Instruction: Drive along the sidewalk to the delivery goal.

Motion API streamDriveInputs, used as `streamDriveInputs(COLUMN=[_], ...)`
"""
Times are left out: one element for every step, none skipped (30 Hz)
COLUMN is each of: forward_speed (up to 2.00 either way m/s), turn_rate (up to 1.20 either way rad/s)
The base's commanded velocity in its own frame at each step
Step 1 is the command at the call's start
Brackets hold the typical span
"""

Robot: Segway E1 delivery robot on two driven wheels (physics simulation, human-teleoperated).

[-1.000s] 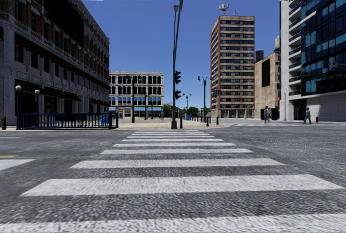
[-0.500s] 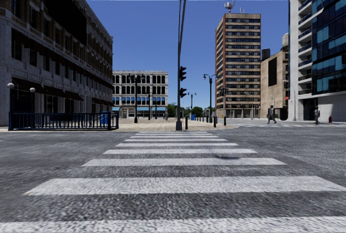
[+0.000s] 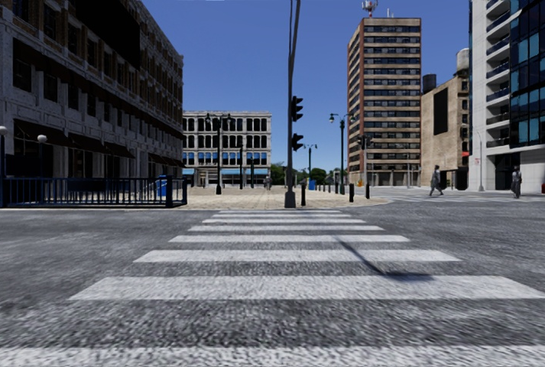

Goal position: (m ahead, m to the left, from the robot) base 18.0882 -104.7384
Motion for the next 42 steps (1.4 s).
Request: streamDriveInputs(forward_speed=[2.00, 2.00, 2.00, 2.00, 2.00, 2.00, 2.00, 2.00, 2.00, 2.00, 2.00, 2.00, 2.00, 2.00, 2.00, 2.00, 2.00, 2.00, 2.00, 2.00, 2.00, 2.00, 2.00, 2.00, 2.00, 2.00, 2.00, 2.00, 2.00, 2.00, 2.00, 2.00, 2.00, 2.00, 2.00, 2.00, 2.00, 2.00, 2.00, 2.00, 2.00, 2.00], turn_rate=[0.14, 0.14, 0.14, 0.14, 0.14, 0.13, 0.08, 0.01, 0.01, 0.00, 0.00, 0.00, 0.00, 0.00, 0.00, 0.00, 0.06, 0.12, 0.14, 0.14, 0.24, 0.28, 0.31, 0.31, 0.32, 0.33, 0.33, 0.33, 0.35, 0.43, 0.43, 0.46, 0.46, 0.46, 0.27, 0.04, 0.00, 0.00, 0.00, 0.00, 0.00, 0.00])
